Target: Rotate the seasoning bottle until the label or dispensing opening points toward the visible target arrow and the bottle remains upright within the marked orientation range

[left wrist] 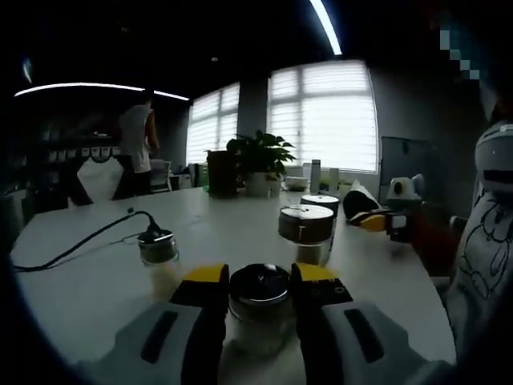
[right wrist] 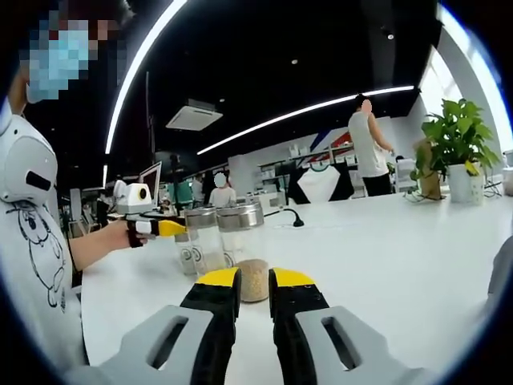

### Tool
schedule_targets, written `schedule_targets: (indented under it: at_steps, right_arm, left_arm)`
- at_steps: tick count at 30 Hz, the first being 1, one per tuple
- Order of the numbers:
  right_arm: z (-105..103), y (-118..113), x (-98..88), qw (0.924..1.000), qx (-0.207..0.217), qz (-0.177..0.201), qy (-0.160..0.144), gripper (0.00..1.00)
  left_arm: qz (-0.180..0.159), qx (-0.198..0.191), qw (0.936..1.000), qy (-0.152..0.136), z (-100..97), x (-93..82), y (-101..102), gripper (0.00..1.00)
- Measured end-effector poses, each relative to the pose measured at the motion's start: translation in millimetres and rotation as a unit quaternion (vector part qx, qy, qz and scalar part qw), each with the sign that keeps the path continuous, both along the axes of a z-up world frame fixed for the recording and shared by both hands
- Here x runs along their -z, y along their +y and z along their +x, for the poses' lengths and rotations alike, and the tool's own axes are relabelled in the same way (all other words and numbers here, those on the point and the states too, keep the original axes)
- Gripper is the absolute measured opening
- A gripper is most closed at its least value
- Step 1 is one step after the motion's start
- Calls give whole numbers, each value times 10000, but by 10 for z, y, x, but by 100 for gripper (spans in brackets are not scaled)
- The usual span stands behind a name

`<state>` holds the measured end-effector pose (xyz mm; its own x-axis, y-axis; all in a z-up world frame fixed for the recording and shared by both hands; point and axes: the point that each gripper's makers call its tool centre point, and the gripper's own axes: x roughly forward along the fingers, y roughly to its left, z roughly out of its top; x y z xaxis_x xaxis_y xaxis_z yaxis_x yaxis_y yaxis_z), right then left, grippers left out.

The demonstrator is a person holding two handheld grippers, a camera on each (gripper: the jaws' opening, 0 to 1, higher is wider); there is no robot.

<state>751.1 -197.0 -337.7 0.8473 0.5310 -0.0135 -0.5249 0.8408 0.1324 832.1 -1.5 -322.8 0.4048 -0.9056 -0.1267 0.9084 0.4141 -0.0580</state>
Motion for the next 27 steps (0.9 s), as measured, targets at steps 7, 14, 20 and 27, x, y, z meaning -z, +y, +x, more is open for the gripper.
schedule_targets:
  at_steps: [7,14,20,27]
  right_arm:
    - [-10,11,12,10000,5,-11,12,12]
    - [-22,0,9,10000,42,-7,14,12]
    - [-33,12,8,10000,30,-13,10,12]
    - [-28,25,-3,10000,17,-17,-3,12]
  left_arm:
    - [68,678,9977,-9,-15,1,-29,33]
    - [163,1320,9911,15,-58,4,-59,33]
    - [119,1198,9927,-69,-84,-35,-61,34]
    - [-193,401,9990,-106,-35,-150,30,45]
